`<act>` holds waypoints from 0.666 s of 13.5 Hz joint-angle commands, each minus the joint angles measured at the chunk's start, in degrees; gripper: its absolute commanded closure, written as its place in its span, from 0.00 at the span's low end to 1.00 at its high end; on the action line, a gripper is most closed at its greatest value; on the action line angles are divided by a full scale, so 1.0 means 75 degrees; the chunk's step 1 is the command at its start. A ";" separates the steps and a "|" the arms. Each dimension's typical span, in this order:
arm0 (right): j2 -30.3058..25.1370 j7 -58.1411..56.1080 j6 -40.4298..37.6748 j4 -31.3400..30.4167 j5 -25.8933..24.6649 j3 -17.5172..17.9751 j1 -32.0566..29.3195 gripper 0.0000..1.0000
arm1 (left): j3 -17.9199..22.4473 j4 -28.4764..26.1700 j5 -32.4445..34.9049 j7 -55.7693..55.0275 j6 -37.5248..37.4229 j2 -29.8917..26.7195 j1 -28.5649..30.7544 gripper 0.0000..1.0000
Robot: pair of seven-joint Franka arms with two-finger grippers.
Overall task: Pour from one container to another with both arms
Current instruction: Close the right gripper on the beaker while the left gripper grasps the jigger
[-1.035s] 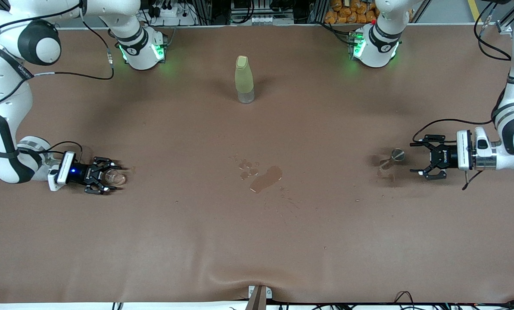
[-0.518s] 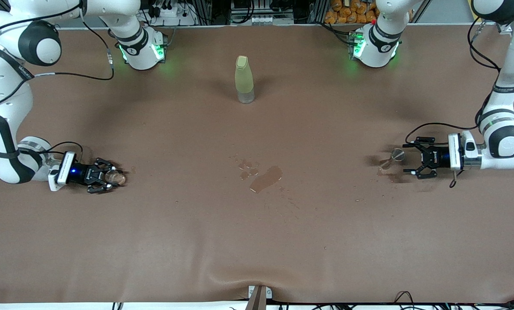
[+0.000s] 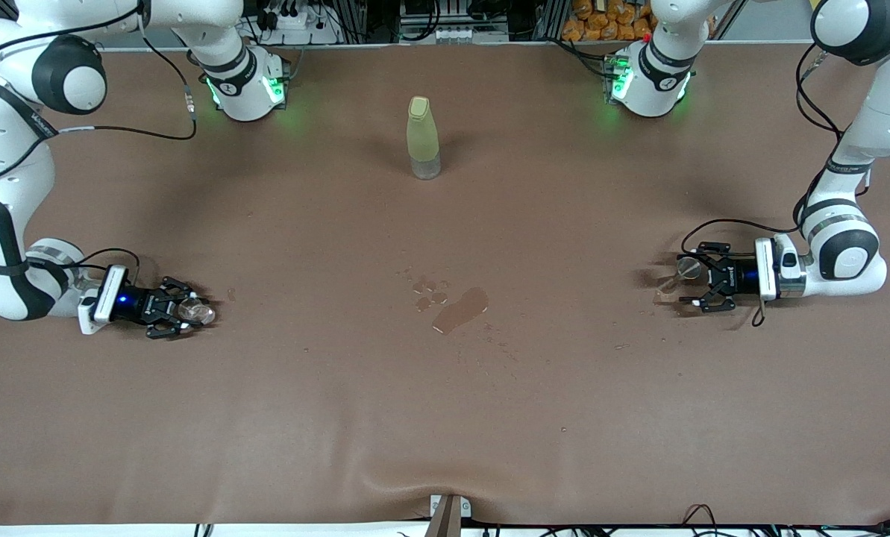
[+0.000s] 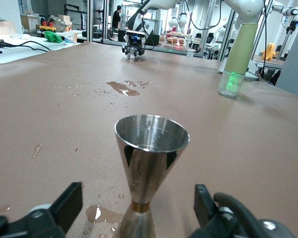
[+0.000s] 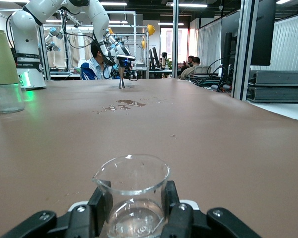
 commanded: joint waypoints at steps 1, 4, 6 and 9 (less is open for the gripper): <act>-0.0331 0.0696 -0.0047 0.0096 0.0214 0.0090 0.0341 1.00 | -0.0058 -0.0006 -0.0239 0.0131 -0.0057 -0.0036 0.0033 0.18; -0.0460 0.1657 -0.0012 0.0424 0.0344 0.0558 0.0458 1.00 | -0.0058 -0.0006 -0.0298 0.0154 -0.0057 -0.0024 -0.0003 0.33; -0.0741 0.2266 0.0047 0.0448 0.0425 0.0630 0.0750 1.00 | -0.0058 -0.0006 -0.0344 0.0154 -0.0057 0.0034 -0.0003 0.41; -0.1023 0.2948 0.0117 0.0448 0.0566 0.0654 0.1126 1.00 | -0.0058 0.0006 -0.0345 0.0143 -0.0057 0.0035 -0.0003 0.58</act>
